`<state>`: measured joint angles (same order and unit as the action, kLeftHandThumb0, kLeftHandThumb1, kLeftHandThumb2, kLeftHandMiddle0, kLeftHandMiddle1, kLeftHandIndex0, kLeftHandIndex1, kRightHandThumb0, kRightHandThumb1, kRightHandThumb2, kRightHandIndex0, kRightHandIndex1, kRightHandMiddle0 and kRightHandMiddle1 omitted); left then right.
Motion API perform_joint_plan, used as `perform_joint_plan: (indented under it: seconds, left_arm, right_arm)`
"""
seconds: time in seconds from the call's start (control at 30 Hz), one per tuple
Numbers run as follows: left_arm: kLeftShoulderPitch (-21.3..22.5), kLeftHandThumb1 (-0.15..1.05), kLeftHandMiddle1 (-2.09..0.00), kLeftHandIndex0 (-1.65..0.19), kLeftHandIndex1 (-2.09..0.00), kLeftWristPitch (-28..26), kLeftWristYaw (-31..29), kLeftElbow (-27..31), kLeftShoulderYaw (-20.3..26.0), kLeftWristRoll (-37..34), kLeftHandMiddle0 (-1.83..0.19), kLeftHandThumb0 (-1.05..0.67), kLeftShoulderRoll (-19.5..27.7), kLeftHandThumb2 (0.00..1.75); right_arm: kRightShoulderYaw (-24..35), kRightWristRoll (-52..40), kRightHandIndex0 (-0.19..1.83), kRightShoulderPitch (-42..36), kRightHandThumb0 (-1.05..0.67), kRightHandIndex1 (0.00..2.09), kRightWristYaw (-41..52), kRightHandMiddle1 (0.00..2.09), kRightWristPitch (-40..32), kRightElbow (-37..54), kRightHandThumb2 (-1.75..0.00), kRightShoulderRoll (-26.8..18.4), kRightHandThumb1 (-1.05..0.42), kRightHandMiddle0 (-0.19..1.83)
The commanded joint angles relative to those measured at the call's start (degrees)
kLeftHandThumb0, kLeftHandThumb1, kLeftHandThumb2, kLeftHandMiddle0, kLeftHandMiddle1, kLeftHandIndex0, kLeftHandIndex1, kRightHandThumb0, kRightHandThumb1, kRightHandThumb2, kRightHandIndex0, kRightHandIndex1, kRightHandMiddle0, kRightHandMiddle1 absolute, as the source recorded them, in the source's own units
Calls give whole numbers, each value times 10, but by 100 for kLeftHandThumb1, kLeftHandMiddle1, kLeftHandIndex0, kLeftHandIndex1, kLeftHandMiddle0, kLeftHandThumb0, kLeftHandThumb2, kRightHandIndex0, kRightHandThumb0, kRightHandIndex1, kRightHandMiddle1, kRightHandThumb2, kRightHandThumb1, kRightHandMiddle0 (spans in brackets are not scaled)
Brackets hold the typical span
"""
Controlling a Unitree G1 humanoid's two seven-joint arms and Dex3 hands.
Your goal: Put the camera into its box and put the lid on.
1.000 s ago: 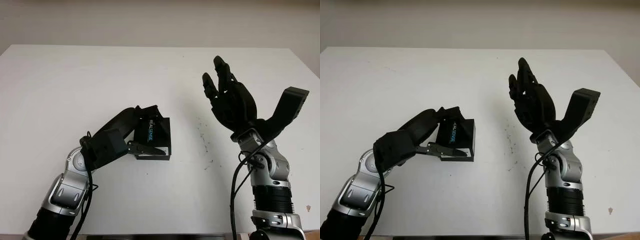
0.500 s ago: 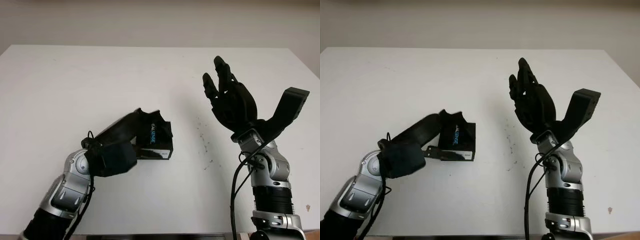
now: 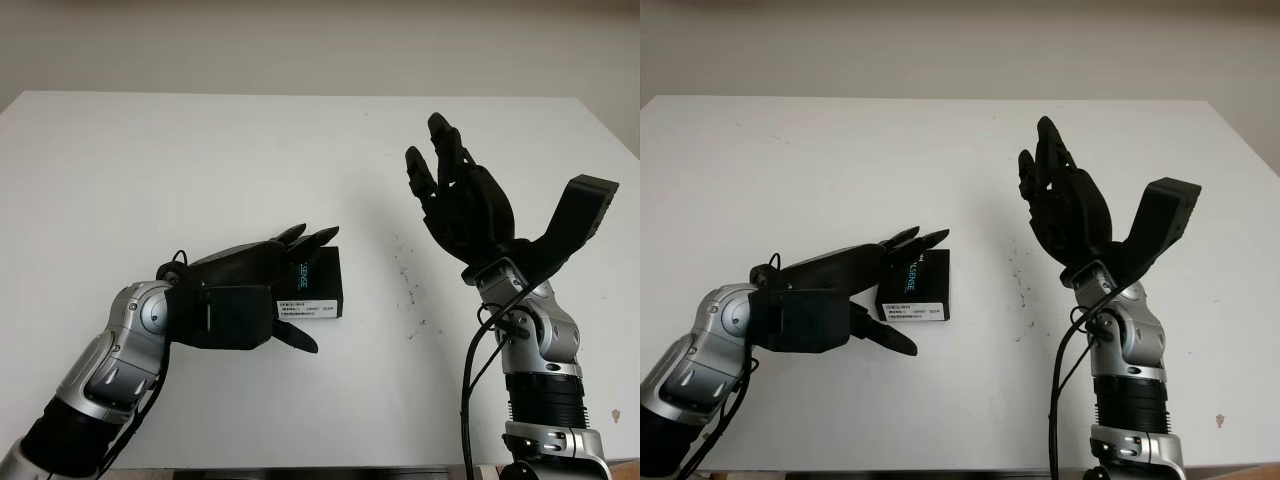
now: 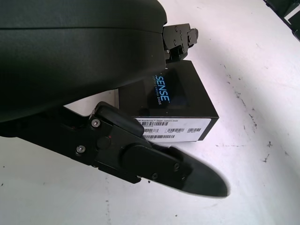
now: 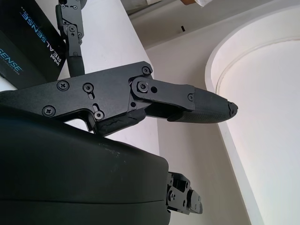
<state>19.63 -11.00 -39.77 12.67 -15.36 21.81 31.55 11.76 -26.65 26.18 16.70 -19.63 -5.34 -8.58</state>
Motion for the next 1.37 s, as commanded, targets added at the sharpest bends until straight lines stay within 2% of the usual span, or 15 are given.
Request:
perform_joint_plan:
  seconds: [0.0, 0.1, 0.17, 0.33, 0.43, 0.47, 0.57, 0.8, 1.03, 1.33]
  left_arm:
    - [-3, 104, 0, 19, 0, -9, -5, 7, 7, -7, 19, -97, 6, 47]
    - [-10, 105, 0, 19, 0, -13, 5, 17, 26, -20, 19, -95, 6, 61]
    - [-17, 105, 0, 19, 0, -17, 18, 23, 43, -35, 19, -94, 0, 63]
    - [-43, 105, 0, 19, 0, -4, 137, 25, 154, -149, 19, -87, -93, 62]
    - [-41, 105, 0, 19, 0, 36, 216, 9, 215, -225, 19, -82, -162, 60]
    - [-40, 105, 0, 19, 0, 46, 246, 6, 231, -241, 19, -85, -183, 58]
    - [-46, 105, 0, 19, 0, 55, 276, 4, 264, -291, 19, -82, -205, 55]
    - [-57, 105, 0, 19, 0, 74, 293, -27, 288, -317, 19, -81, -207, 55]
    - [-75, 105, 0, 19, 0, 94, 309, -64, 289, -328, 19, -81, -220, 56]
    - [-90, 105, 0, 19, 0, 94, 311, -59, 280, -329, 19, -80, -224, 51]
  right_arm:
    - [2, -4, -19, -5, -71, 1, -1, 1, -6, 15, -53, 0, -105, -19]
    - [2, -7, -19, -6, -70, 2, 0, 2, -8, 17, -53, 1, -105, -19]
    - [3, -9, -19, -7, -70, 1, 3, 1, -8, 16, -53, 0, -105, -19]
    - [-3, -4, -19, -10, -72, 1, -2, 1, -5, 24, -53, 3, -105, -19]
    - [-22, 26, -19, -15, -75, 0, -7, 0, 17, 29, -57, 2, -105, -19]
    - [-28, 38, -19, -16, -76, 0, -7, 0, 27, 29, -59, 2, -105, -19]
    - [-43, 65, -19, -19, -80, 0, -11, 0, 49, 31, -63, 2, -105, -19]
    - [-60, 96, -19, -25, -86, 0, -18, 0, 81, 27, -70, 12, -105, -19]
    - [-74, 117, -19, -42, -88, 0, -36, 0, 94, 30, -72, 30, -105, -19]
    - [-75, 130, -19, -52, -85, 0, -50, 0, 94, 30, -73, 40, -105, -19]
